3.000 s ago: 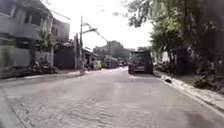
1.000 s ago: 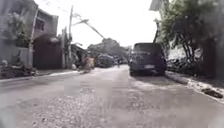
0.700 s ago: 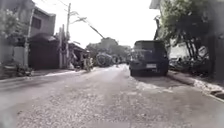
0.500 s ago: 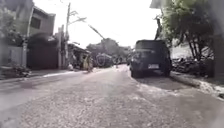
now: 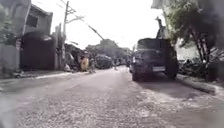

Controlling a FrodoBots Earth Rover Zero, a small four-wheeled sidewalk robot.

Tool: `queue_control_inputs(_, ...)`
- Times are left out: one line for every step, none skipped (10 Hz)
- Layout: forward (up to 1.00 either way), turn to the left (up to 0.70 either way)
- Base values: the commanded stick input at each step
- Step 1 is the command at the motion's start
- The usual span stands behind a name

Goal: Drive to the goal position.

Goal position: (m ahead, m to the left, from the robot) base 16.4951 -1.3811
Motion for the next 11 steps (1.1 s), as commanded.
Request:
queue_control_inputs(1.00, 0.00)
queue_control_inputs(1.00, 0.00)
queue_control_inputs(1.00, 0.00)
queue_control_inputs(1.00, 0.00)
queue_control_inputs(1.00, 0.00)
queue_control_inputs(1.00, 0.00)
queue_control_inputs(1.00, 0.00)
queue_control_inputs(1.00, 0.00)
queue_control_inputs(1.00, 0.00)
queue_control_inputs(1.00, 0.00)
queue_control_inputs(1.00, 0.00)
